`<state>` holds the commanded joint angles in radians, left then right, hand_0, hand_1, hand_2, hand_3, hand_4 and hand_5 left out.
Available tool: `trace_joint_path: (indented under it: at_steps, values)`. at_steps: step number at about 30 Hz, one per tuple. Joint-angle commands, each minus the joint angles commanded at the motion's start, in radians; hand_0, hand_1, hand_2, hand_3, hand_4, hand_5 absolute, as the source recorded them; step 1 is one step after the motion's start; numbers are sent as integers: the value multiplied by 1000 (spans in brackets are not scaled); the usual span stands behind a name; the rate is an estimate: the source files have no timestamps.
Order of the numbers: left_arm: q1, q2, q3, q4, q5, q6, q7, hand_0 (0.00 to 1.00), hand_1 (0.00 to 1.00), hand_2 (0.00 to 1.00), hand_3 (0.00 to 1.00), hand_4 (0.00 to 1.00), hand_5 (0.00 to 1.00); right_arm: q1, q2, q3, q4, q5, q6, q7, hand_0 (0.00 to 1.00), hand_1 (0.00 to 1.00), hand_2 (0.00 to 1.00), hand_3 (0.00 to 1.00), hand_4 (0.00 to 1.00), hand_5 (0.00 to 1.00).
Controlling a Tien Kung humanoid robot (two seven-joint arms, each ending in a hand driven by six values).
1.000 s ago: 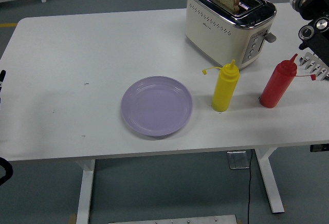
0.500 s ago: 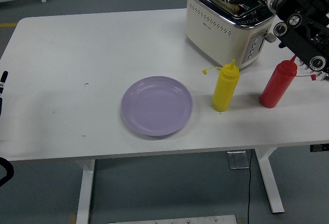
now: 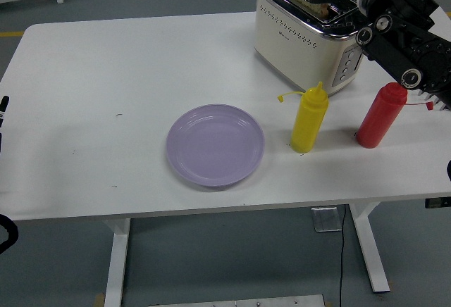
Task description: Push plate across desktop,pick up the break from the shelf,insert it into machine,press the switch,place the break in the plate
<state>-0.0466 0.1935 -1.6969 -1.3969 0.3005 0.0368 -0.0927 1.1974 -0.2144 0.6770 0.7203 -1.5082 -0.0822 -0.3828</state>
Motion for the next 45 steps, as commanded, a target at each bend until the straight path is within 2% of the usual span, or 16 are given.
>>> trace_joint_path:
  at_steps: [1, 2, 13, 14, 19, 20, 25, 26, 29, 31, 32, 37, 38, 43, 44, 45]
  values:
    - [0, 0, 0, 0, 0, 0, 0, 838, 885, 940, 801, 627, 998, 3, 3, -6, -3, -7, -1, 0, 615, 652, 683, 807, 842, 486]
    - [0, 0, -1, 0, 0, 0, 0, 838, 885, 940, 802, 627, 998, 5, 6, -11, -5, -14, -3, 1, 520, 599, 635, 771, 818, 455]
    - [-2, -1, -1, 2, -2, 0, -1, 838, 885, 940, 801, 627, 998, 30, 42, -69, -42, -86, -10, 2, 486, 564, 607, 745, 787, 417]
    - [-3, -1, 0, 3, -2, 0, -1, 838, 885, 939, 802, 626, 998, 33, 45, -74, -47, -94, -11, 2, 443, 538, 582, 718, 688, 343]
    - [-7, -2, -2, 3, -1, -1, -1, 838, 885, 939, 802, 626, 998, 43, 61, -94, -67, -115, -19, -1, 443, 538, 582, 718, 688, 343]
    - [-7, -1, -4, 3, 0, -1, -1, 839, 885, 939, 801, 626, 998, 45, 63, -98, -70, -116, -21, 0, 375, 475, 531, 684, 593, 249]
    - [-8, 0, -10, 3, 0, -1, -2, 839, 885, 939, 801, 626, 998, 51, 70, -119, -77, -125, -37, 2, 375, 475, 531, 684, 593, 249]
    - [-8, 0, -10, 3, 0, -1, -2, 837, 883, 938, 800, 626, 998, 52, 71, -124, -79, -129, -40, 3, 290, 406, 484, 611, 518, 190]
    - [-9, 0, -10, 3, 0, -1, -2, 837, 883, 938, 800, 626, 998, 53, 74, -139, -78, -147, -46, 5, 290, 406, 484, 611, 518, 190]
    - [-9, 0, -10, 3, 0, -1, -2, 837, 883, 938, 800, 626, 998, 53, 74, -145, -76, -157, -47, 6, 290, 406, 484, 611, 518, 190]
    - [-9, 0, -10, 3, 0, -1, -2, 836, 881, 936, 800, 626, 998, 52, 74, -148, -75, -164, -48, 7, 242, 380, 462, 564, 449, 135]
    - [-8, 0, -11, 3, 0, -1, -2, 836, 881, 936, 800, 626, 998, 46, 69, -150, -64, -188, -66, 10, 242, 380, 462, 564, 449, 135]
    - [-7, 0, -11, 3, 0, -1, -2, 834, 880, 935, 798, 627, 998, 43, 67, -149, -61, -192, -73, 11, 218, 365, 451, 545, 385, 107]
    - [-5, 1, -10, 1, 0, -1, -2, 834, 880, 935, 798, 627, 998, 26, 40, -125, -17, -220, -128, 23, 218, 365, 451, 545, 385, 107]
    - [-5, 1, -10, 1, 0, -1, -2, 834, 879, 936, 796, 626, 998, 21, 32, -112, -1, -235, -143, 24, 197, 346, 438, 532, 309, 111]
    - [-4, 1, -10, 1, 0, -1, -2, 834, 879, 936, 796, 626, 998, 17, 25, -99, 12, -247, -156, 24, 197, 346, 438, 532, 309, 111]
